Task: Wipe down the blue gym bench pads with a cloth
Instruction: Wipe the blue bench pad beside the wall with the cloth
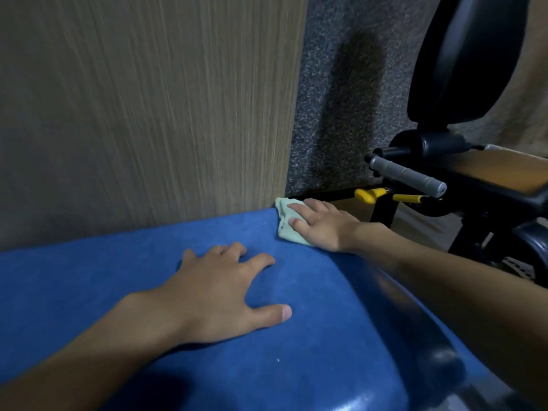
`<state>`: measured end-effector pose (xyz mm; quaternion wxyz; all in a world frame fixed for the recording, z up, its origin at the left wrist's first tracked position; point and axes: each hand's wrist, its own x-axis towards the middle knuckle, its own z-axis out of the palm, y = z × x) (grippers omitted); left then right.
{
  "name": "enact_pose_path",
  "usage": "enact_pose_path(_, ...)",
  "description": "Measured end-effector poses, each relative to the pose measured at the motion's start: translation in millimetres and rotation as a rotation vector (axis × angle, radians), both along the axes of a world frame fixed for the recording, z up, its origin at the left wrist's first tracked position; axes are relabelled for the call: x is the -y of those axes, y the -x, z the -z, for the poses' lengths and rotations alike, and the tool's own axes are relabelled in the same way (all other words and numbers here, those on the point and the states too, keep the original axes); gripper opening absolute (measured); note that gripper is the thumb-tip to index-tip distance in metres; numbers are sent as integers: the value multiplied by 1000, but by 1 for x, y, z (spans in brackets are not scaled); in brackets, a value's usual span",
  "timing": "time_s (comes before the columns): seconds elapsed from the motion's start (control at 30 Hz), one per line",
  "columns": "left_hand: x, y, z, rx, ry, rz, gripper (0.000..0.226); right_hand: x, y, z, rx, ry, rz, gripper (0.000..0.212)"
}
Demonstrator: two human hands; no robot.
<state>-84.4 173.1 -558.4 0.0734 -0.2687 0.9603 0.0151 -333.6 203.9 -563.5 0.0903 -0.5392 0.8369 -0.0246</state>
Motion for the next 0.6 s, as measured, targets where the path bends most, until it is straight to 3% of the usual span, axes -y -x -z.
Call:
enact_pose_path(0.2,-2,-4,6,-31,-25,-19,99,8,2,-1,16,-17,-4,60)
enact_pose_path(0.4,-6,-5,-2,-21,-48,-23,104,-91,-37,7,-70,-25,-84,60)
enact_pose_path(0.6,-11,-6,-4,-41,-41,-26,106,-189,-77,1,-102,-71,-160,91)
